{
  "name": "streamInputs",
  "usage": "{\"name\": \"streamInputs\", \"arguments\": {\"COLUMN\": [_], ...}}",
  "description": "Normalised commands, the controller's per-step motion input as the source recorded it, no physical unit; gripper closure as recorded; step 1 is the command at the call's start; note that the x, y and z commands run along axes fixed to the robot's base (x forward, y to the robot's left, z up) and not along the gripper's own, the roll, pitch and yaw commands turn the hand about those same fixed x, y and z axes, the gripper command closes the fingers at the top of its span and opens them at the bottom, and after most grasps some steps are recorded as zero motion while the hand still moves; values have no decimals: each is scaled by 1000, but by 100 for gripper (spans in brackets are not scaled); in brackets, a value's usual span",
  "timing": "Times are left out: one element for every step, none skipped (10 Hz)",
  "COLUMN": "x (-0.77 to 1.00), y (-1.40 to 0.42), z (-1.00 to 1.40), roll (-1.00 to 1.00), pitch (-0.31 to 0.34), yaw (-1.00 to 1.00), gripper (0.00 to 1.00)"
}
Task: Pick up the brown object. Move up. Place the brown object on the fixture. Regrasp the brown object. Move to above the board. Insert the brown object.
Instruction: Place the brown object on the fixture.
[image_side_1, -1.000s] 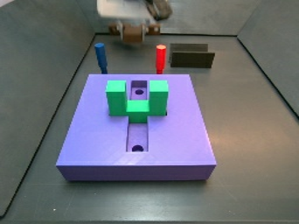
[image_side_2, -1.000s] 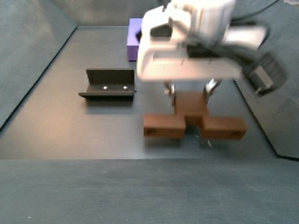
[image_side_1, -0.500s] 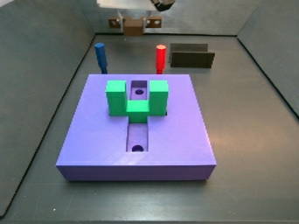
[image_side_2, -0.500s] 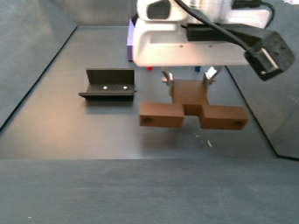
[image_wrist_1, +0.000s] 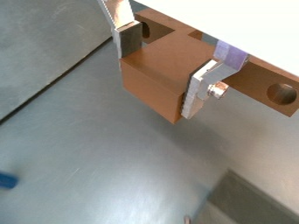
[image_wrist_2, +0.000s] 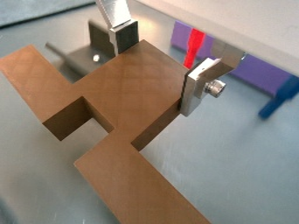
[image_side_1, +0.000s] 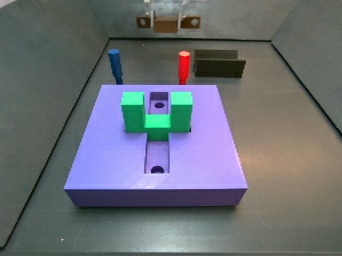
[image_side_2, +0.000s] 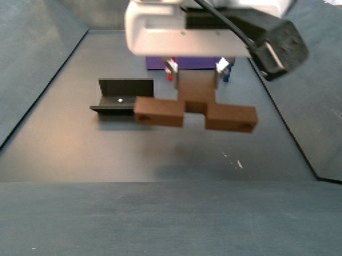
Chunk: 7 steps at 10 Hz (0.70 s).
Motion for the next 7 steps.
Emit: {"name": "streamInputs", "arguments": {"x": [960,949,929,911,894,897,889], "y": [-271,-280,-277,-271,-263,-229,-203], "z": [214,203,197,177,140,129,120], "roll": [-523,-526,-540,-540,-520,-540,-563], "pitch": [103,103,103,103,74,54,29], "yaw": [-129,-131,-149,-163,-183,-189,-200], "gripper": [100,100,100,100,100,100,100]}}
